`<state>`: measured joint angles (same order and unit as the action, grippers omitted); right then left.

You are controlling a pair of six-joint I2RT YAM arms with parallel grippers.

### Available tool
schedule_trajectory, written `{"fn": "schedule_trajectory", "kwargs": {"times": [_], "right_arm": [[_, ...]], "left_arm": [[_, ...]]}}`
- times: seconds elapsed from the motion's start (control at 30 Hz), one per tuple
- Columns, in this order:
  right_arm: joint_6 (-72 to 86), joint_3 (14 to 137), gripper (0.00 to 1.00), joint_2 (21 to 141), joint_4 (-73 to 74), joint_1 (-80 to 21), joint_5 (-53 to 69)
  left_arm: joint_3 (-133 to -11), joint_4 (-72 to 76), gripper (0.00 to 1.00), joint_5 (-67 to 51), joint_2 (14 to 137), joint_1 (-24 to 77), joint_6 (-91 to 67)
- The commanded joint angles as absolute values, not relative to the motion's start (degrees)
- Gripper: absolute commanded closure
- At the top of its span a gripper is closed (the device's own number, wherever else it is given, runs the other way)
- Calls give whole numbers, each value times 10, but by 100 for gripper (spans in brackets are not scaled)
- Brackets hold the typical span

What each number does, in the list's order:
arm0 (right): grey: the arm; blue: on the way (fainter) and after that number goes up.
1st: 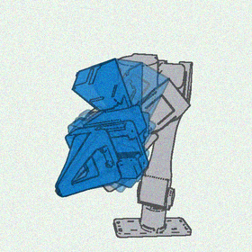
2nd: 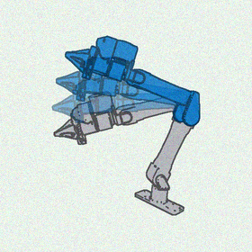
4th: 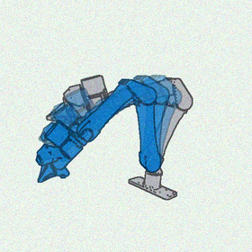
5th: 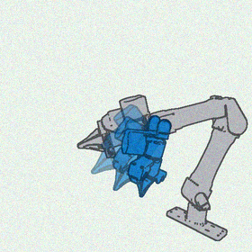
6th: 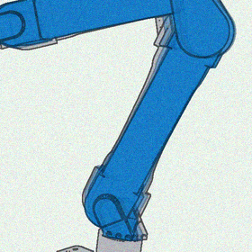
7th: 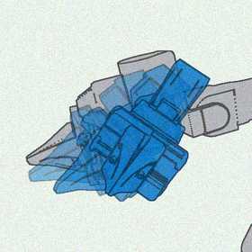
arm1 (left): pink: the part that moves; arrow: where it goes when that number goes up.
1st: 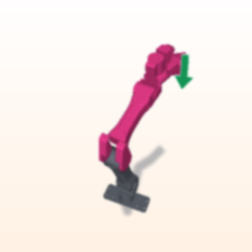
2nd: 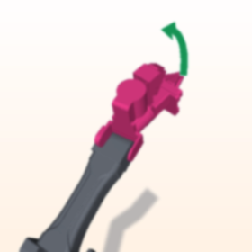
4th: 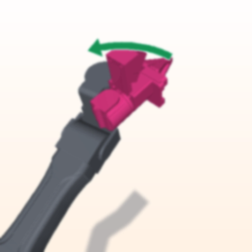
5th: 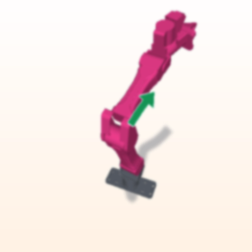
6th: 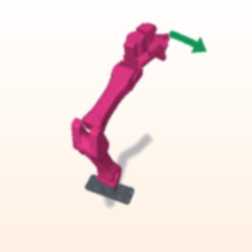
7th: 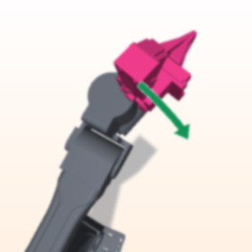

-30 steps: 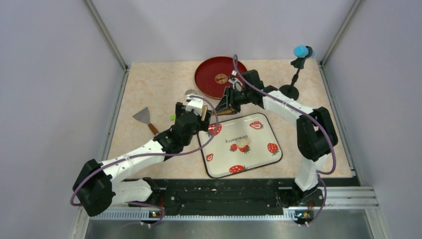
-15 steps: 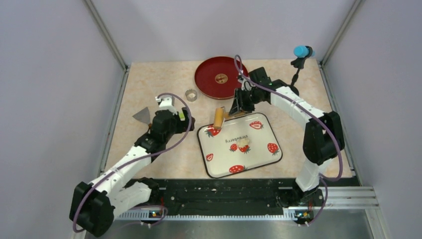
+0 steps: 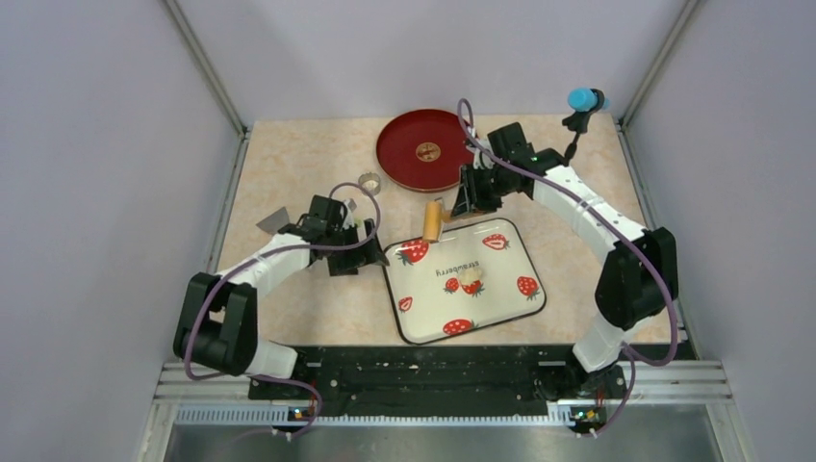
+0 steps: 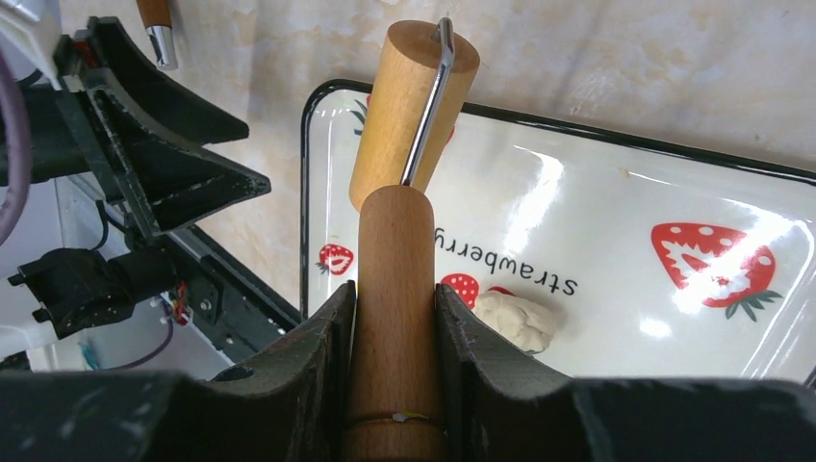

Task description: Roll out the dumpling wrappers from the dough

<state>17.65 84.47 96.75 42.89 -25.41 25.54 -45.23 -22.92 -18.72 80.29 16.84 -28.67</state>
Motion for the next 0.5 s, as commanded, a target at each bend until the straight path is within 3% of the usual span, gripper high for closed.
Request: {"fn": "schedule_trajectory", "kwargs": {"times": [0.0,0.07,0.2,0.47], "right_arm": [[157,881,100,917,426,-250,252],[154,881,100,913,427,-250,251],[152,887,100,909,428,-250,250],[150,896,100,906,428,-249,240]], "left_arm": [[-442,-232,1,-271,826,145,-315],[-428,-203,3,-313,839,138,-326],[-427,-175,16,-369,877,136,-330],[-464,-171,53,-391,953,141,-354]]}}
